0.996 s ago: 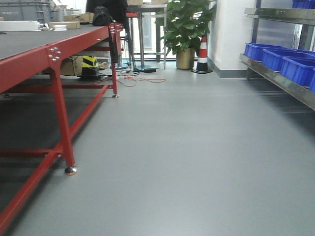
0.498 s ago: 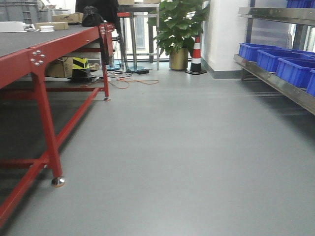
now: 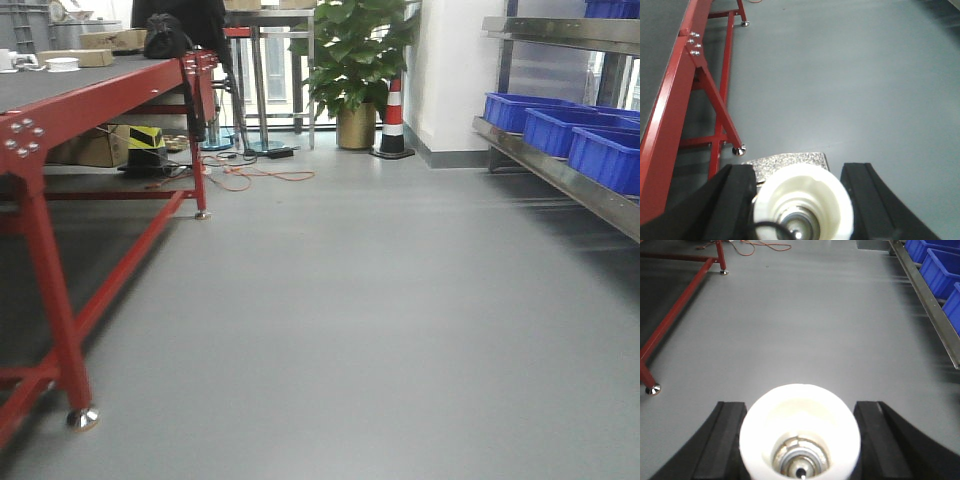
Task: Place valve from conveyor to right shelf box
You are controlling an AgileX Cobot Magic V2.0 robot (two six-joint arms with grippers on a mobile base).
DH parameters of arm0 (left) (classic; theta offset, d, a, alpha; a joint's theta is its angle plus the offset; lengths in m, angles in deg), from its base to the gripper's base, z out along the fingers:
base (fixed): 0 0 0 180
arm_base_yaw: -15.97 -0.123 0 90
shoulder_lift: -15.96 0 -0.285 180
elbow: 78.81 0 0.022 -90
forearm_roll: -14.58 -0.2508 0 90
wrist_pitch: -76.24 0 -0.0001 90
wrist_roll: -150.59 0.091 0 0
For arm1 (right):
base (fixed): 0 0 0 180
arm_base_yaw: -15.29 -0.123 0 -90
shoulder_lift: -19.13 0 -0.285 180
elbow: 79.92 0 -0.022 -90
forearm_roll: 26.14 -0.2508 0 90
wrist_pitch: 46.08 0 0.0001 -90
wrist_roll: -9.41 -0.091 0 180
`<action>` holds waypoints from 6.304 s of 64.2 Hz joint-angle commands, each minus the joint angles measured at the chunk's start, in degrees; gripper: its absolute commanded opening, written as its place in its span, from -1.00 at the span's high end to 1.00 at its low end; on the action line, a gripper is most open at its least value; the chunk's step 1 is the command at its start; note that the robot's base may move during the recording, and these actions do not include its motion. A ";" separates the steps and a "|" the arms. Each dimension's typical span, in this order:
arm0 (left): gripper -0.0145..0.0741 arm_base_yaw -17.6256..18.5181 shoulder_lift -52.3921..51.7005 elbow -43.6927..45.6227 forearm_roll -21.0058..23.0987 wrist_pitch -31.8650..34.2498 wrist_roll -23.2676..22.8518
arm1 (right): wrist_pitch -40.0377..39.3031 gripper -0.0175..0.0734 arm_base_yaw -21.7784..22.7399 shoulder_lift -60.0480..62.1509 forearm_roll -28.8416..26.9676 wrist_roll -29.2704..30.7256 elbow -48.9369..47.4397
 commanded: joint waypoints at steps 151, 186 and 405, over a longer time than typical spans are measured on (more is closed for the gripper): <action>0.92 0.07 -0.42 0.28 0.38 2.90 -0.32 | -5.80 0.97 -0.06 0.54 0.65 -0.02 -0.68; 0.92 0.07 -0.42 0.28 0.38 2.90 -0.32 | -5.80 0.97 -0.06 0.54 0.65 -0.02 -0.68; 0.92 0.07 -0.34 0.28 0.76 8.73 -0.32 | -5.91 0.97 -0.06 0.54 0.65 -0.02 -0.68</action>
